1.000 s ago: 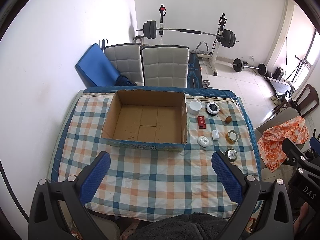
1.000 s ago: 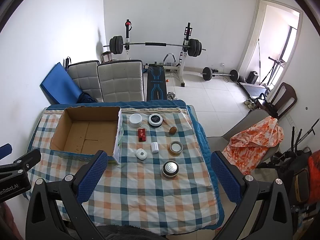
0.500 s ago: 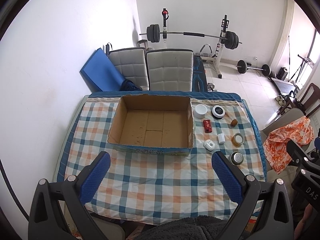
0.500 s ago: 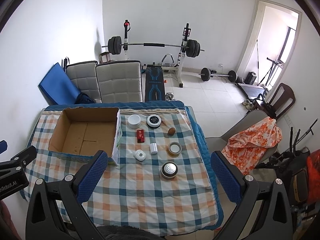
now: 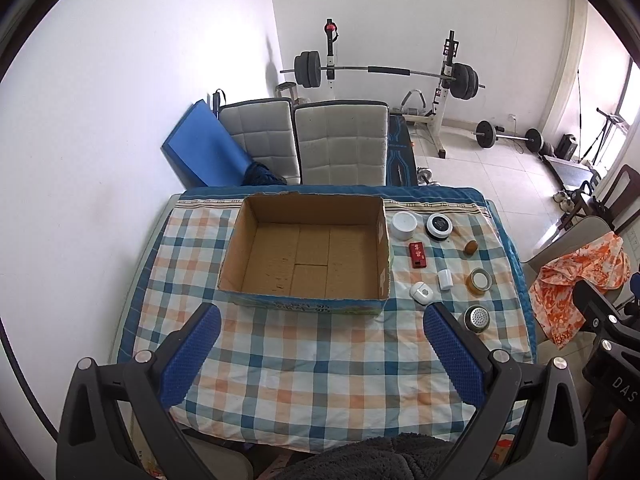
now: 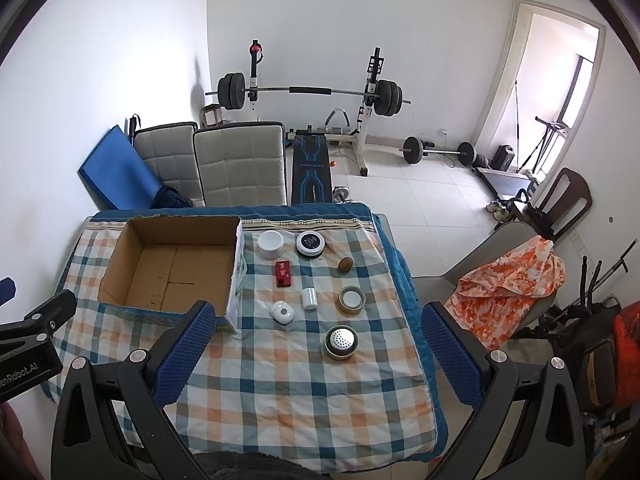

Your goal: Organize rigid objects

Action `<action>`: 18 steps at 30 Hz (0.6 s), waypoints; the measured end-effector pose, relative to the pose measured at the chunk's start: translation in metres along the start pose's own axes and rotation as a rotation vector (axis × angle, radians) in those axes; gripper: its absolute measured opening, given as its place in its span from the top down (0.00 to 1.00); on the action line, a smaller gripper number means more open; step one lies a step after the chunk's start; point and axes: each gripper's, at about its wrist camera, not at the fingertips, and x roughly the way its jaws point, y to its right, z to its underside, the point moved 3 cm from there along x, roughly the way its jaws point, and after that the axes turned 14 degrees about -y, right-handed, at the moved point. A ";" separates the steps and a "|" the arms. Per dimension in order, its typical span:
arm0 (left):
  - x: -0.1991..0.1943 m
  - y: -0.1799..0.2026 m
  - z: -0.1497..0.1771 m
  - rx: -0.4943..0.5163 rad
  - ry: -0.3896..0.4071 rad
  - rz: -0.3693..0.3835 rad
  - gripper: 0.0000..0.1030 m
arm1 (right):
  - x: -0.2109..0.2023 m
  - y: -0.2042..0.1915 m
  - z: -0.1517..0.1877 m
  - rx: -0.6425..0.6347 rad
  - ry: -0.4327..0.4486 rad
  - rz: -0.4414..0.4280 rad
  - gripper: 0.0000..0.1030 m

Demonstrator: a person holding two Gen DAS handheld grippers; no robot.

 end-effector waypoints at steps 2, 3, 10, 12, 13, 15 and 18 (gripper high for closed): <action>0.001 0.000 -0.001 -0.001 0.001 0.000 0.00 | 0.001 -0.001 -0.001 0.000 0.001 -0.003 0.00; 0.001 -0.001 -0.001 0.000 0.001 0.000 0.00 | 0.001 -0.001 -0.001 0.000 0.001 -0.006 0.00; 0.002 0.000 -0.001 0.003 0.001 0.003 0.00 | 0.003 -0.002 -0.001 -0.003 -0.005 -0.011 0.00; 0.007 0.003 -0.001 0.009 -0.008 0.011 0.00 | 0.007 0.001 -0.001 0.005 -0.017 -0.020 0.00; 0.010 0.006 -0.003 0.015 -0.014 0.015 0.00 | 0.012 0.003 -0.002 0.010 -0.029 -0.022 0.00; 0.019 0.013 -0.008 0.028 -0.026 0.024 0.00 | 0.024 0.009 -0.003 0.025 -0.057 -0.019 0.00; 0.042 0.032 -0.019 0.061 -0.065 0.037 0.00 | 0.054 0.024 -0.007 0.053 -0.115 -0.006 0.00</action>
